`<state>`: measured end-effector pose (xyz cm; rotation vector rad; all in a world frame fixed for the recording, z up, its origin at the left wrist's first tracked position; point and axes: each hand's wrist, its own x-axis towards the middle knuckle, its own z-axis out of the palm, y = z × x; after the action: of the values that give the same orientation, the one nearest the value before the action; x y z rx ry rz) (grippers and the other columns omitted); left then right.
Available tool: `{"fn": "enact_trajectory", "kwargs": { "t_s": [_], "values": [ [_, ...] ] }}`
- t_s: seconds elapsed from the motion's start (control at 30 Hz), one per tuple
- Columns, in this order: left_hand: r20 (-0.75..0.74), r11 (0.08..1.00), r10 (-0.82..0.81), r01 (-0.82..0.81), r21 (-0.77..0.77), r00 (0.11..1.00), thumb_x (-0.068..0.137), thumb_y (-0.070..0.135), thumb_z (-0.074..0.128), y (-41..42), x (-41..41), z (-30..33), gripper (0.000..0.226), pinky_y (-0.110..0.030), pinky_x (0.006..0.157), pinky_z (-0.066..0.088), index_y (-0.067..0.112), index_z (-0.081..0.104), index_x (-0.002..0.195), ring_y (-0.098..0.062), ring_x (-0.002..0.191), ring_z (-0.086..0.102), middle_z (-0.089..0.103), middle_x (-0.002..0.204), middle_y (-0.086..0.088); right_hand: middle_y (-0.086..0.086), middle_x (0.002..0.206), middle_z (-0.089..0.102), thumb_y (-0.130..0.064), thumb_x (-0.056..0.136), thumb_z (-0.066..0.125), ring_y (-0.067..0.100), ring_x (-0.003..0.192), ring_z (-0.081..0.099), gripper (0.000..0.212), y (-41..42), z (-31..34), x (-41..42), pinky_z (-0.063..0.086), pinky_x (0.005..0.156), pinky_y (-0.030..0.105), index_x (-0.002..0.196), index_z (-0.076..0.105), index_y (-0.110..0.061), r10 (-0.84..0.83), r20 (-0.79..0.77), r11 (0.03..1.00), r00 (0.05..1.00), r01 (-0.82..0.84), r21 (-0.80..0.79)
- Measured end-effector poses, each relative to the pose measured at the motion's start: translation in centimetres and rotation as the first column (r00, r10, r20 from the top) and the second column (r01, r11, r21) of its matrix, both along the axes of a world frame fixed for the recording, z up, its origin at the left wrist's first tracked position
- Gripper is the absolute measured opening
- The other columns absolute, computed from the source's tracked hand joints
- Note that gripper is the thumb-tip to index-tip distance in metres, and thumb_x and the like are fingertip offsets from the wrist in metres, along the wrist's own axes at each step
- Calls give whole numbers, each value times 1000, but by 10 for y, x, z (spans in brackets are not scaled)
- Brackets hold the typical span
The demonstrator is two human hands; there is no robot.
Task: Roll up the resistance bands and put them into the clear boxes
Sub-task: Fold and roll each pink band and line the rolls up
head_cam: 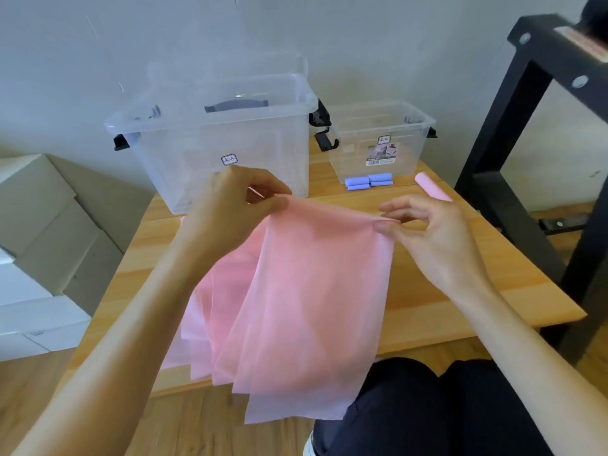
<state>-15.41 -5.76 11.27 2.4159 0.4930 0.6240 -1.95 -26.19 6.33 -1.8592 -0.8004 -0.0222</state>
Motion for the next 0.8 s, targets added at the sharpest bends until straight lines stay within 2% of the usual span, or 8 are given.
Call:
{"fn": "enact_trajectory", "kwargs": {
  "t_s": [0.1,0.2,0.27,0.33,0.43,0.57,0.7,0.8],
  "values": [
    [39,997,-38,35,65,999,89,23,69,-19,-8,24,10,-3,64,41,32,73,87,3,77,63,71,85,13,-14,77,72,-15,81,78,1,83,64,12,-24,22,-7,46,101,28,89,77,-24,10,13,999,1000,-10,35],
    [92,993,-89,80,92,992,90,26,69,-38,-13,46,10,-6,67,42,35,71,86,4,81,62,70,89,14,-14,80,72,-12,84,74,0,74,61,16,-49,46,-13,46,80,19,83,74,-28,10,65,997,998,-15,82],
    [158,988,-141,129,82,977,90,24,69,-53,-16,60,15,-9,70,45,37,69,83,6,82,63,70,91,15,-8,85,72,-12,87,70,2,80,64,10,-65,62,-19,50,77,22,88,72,-22,7,91,993,996,-18,119],
    [222,983,-185,182,34,957,91,20,68,-66,-18,72,18,-8,66,44,35,68,82,7,72,64,71,85,17,-3,86,72,-11,90,66,15,78,65,6,-80,76,-25,51,74,25,94,69,-15,15,110,987,994,-32,156],
    [316,966,-239,257,-14,918,91,15,68,-80,-20,82,16,-13,73,53,30,71,86,-7,75,71,74,85,8,-4,79,72,-12,93,63,20,62,61,4,-100,94,-30,50,59,23,96,66,-11,13,161,977,987,-47,207],
    [430,952,-239,298,-75,871,89,14,72,-94,-17,90,14,-26,74,60,26,65,90,-15,75,73,72,76,8,-11,91,75,-16,91,67,9,88,71,12,-121,112,-29,56,79,22,101,67,-23,-13,243,967,970,-49,249],
    [482,924,-295,375,-77,825,88,11,72,-105,-14,96,23,-33,70,62,24,53,85,-25,76,73,68,70,9,-7,94,76,-23,86,69,12,87,73,14,-138,128,-26,58,68,20,99,67,-26,4,219,962,976,-64,265],
    [507,907,-327,416,-68,797,88,12,72,-111,-10,98,24,-32,66,61,24,52,82,-23,74,74,68,72,7,-4,95,76,-26,85,69,14,86,73,16,-145,135,-21,60,65,23,101,67,-24,-18,211,966,977,-37,254]
  ]
}}
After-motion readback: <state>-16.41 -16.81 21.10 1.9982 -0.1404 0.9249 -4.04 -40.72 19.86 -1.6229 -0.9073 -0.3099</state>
